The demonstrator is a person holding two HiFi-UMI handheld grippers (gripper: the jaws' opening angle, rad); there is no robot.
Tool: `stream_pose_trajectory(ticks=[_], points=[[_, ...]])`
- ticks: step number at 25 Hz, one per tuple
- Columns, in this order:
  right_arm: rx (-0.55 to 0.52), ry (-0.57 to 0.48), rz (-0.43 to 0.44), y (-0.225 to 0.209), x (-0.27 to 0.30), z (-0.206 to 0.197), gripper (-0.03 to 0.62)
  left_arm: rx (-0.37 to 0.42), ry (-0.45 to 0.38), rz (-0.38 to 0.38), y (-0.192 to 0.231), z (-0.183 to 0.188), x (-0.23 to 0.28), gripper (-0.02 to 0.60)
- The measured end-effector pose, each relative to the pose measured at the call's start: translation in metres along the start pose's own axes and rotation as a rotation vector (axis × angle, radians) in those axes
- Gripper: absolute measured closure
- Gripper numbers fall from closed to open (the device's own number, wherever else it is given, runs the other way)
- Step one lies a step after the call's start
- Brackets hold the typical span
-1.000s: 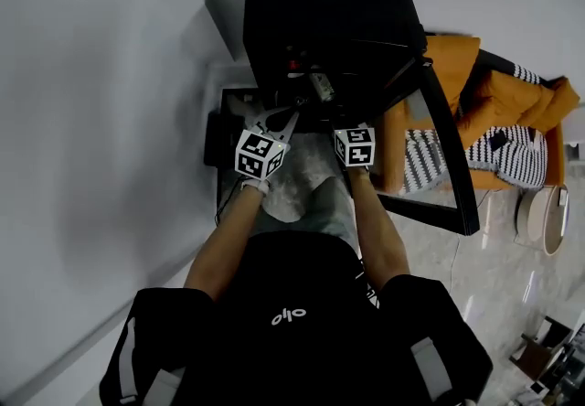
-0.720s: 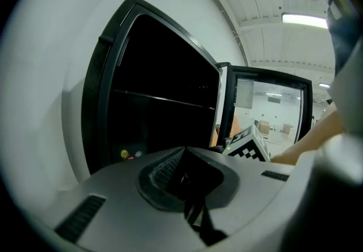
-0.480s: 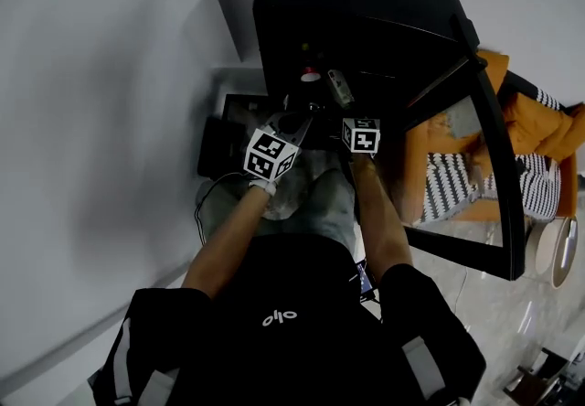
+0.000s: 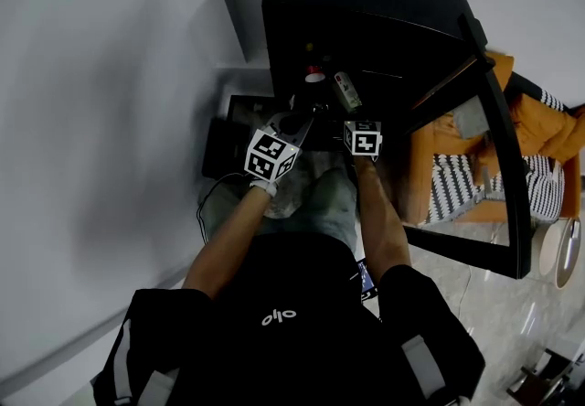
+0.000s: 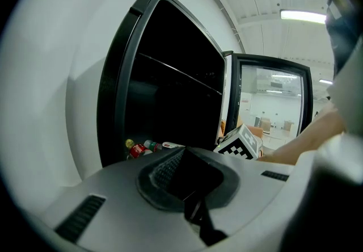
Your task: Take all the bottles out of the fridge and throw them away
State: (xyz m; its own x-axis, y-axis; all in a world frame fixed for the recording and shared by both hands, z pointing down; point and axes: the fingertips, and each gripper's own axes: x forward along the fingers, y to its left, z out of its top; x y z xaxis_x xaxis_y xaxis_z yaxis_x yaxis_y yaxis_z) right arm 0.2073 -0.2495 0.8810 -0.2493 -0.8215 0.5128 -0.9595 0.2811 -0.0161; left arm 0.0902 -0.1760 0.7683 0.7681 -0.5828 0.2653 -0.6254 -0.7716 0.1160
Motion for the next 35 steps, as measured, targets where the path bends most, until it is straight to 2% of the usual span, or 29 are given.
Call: stream_pose_trajectory(ticks=[4,13,18,27,35], points=[[0.014,0.022,-0.015,0.01,-0.048,0.012,0.284,-0.016,0.02,-0.013,-0.012,0.029,-0.019,0.575],[0.084,0.162,-0.023,0.037,-0.206,0.056,0.283,-0.053,0.098,-0.096,-0.082,0.149,-0.076,0.575],[0.111,0.179,-0.014,0.054,-0.268,0.089,0.283,-0.065,0.134,-0.117,-0.105,0.191,-0.105,0.575],[0.082,0.157,0.03,0.062,-0.285,0.119,0.283,-0.069,0.108,-0.082,-0.102,0.211,-0.112,0.575],[0.003,0.143,0.165,0.1,-0.263,0.138,0.283,-0.079,0.091,0.035,-0.07,0.208,-0.136,0.575]])
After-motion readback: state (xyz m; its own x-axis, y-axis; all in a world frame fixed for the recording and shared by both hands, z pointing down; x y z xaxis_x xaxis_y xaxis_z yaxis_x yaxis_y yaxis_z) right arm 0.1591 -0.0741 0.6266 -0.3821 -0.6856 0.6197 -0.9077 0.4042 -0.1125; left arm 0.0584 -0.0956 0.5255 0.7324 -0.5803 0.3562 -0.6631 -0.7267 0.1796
